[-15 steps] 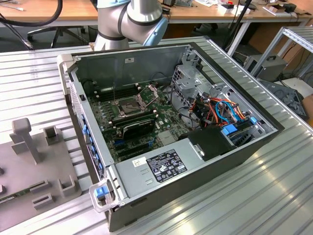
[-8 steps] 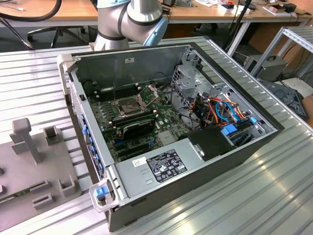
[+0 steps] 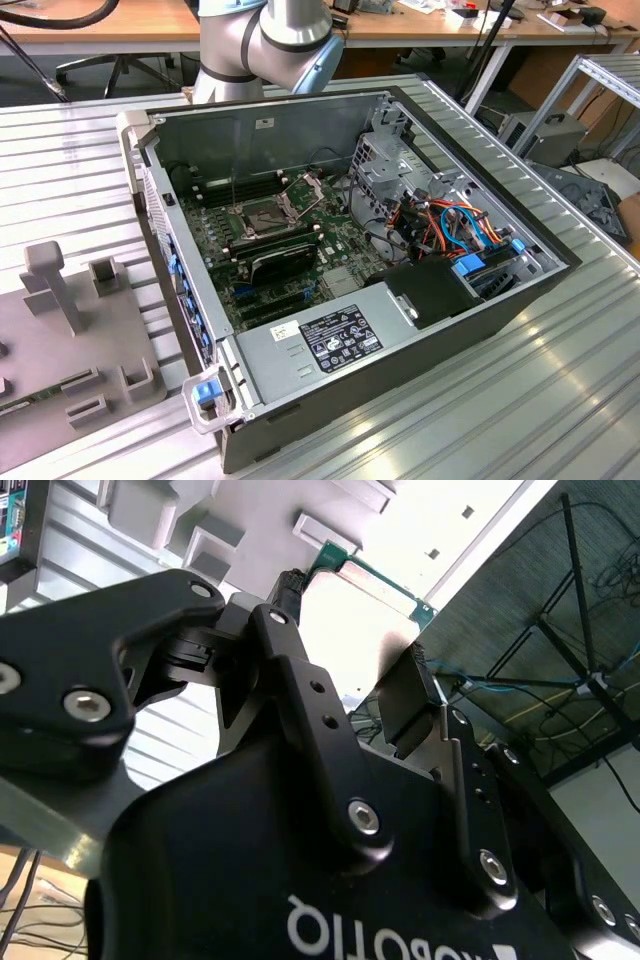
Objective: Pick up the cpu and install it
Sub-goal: 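Pick up the cpu and move it towards the insertion slot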
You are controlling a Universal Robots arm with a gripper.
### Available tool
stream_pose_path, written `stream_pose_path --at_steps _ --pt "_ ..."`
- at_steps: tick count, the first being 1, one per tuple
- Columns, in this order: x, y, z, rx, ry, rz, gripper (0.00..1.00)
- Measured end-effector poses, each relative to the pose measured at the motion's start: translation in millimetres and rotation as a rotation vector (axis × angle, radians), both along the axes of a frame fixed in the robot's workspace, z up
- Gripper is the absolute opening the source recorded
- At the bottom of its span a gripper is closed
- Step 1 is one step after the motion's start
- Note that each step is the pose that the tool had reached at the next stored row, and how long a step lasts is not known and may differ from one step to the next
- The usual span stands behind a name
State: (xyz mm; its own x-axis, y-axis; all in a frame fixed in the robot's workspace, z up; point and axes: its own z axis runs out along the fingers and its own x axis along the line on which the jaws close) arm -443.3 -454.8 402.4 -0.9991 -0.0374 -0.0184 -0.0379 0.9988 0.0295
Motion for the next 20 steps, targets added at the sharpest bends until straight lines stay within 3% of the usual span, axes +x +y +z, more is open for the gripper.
stream_pose_path --at_steps 20 --pt "0.9 0.0 22.2 0.0 0.0 0.0 0.55"
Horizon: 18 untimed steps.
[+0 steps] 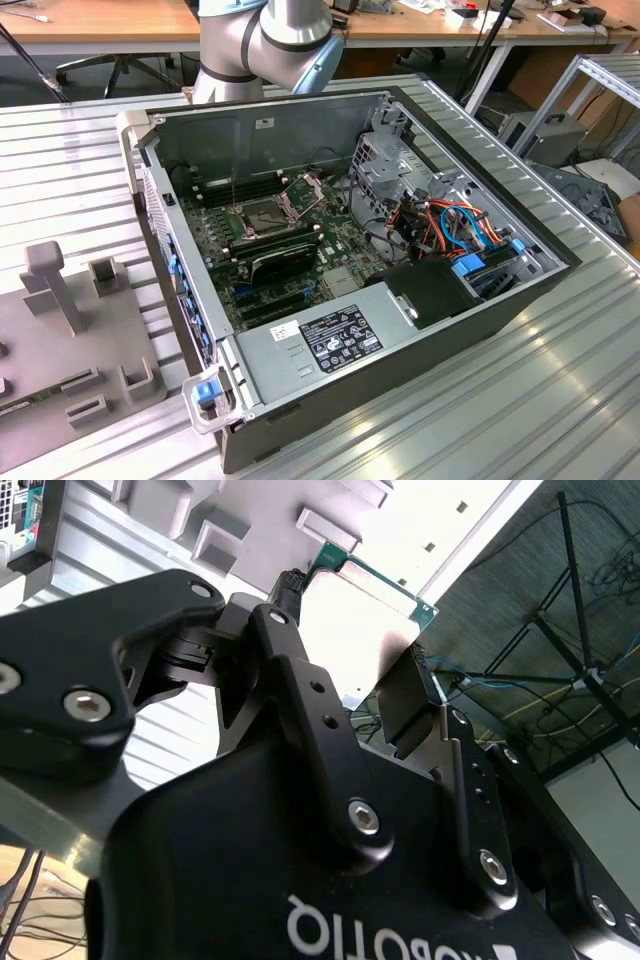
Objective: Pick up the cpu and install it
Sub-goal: 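Pick up the cpu and move it towards the insertion slot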
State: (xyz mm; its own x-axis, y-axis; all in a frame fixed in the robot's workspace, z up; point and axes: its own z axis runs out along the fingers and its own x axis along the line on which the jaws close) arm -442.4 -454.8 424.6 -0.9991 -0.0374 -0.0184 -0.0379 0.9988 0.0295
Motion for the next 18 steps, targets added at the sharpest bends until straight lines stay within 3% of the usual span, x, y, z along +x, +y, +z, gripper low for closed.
stream_pose_path --at_steps 18 --pt "0.8 0.0 19.3 0.0 0.0 0.0 0.55"
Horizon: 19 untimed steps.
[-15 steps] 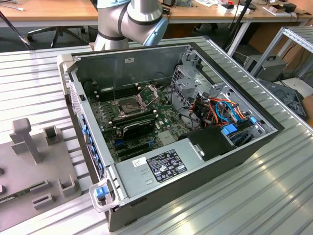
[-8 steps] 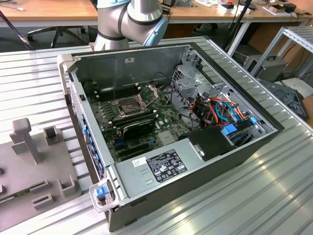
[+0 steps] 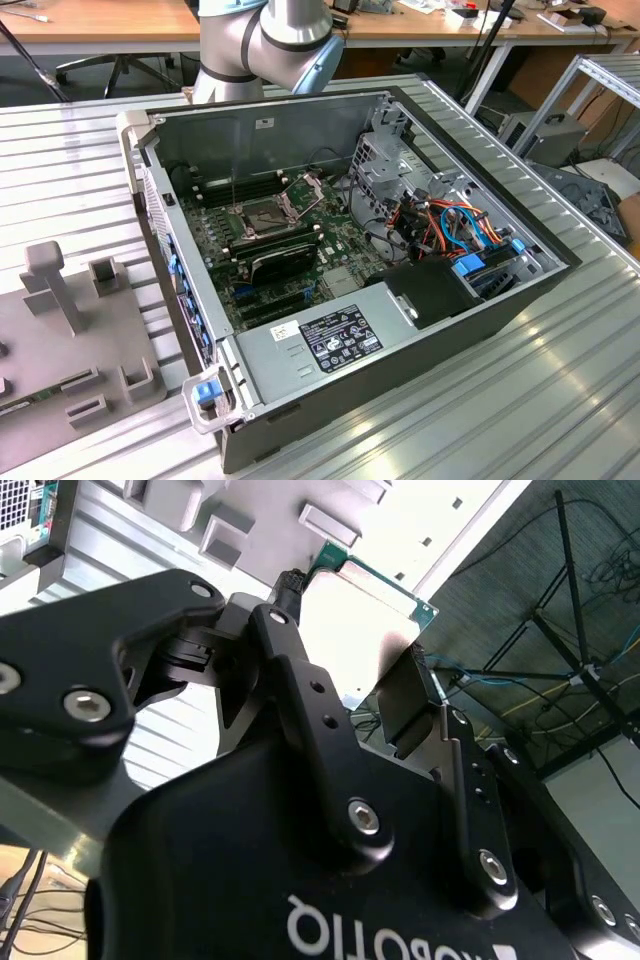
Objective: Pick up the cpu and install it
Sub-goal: 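Pick up the cpu and move it towards the insertion slot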
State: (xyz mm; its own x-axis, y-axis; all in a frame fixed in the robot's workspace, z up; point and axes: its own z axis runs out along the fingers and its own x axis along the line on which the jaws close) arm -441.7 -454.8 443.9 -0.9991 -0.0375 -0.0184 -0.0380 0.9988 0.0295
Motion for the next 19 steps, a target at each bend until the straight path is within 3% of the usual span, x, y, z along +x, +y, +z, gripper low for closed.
stream_pose_path --at_steps 2,3,4,5,11,19 --pt "0.1 0.0 1.8 0.0 0.0 0.0 0.55" --pt "0.4 0.0 14.5 -0.0001 0.0 0.0 0.55" --pt "0.6 0.0 22.4 0.0 0.0001 0.0 0.55" --pt "0.7 0.0 25.0 0.0 -0.0001 0.0 0.55" --pt "1.9 0.0 25.3 -0.0001 0.0002 0.0 0.55" --pt "12.3 0.0 24.4 -0.0001 0.0016 0.0 0.55"
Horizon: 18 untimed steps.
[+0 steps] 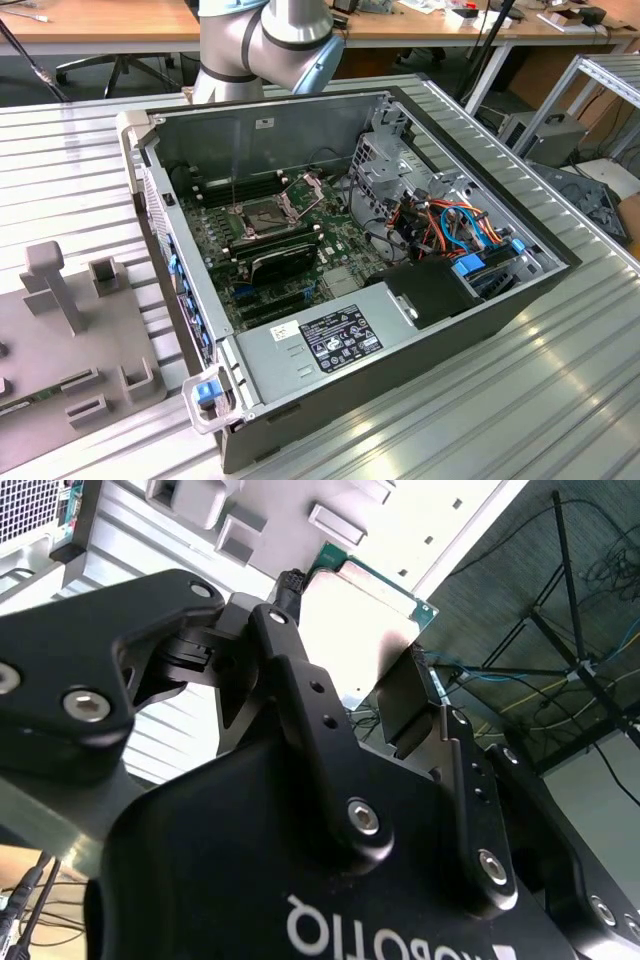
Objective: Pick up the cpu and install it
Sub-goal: 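Pick up the cpu and move it towards the insertion slot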
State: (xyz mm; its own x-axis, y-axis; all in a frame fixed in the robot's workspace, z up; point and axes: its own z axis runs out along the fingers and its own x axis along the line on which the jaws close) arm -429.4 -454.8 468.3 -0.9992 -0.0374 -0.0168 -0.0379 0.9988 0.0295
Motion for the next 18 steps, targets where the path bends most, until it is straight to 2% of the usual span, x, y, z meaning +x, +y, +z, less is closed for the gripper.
stream_pose_path --at_steps 4,18 --pt "9.9 0.0 -0.9 0.0001 0.0019 0.0 0.55" --pt "28.6 0.0 -3.5 0.0001 0.0049 0.0 0.55"
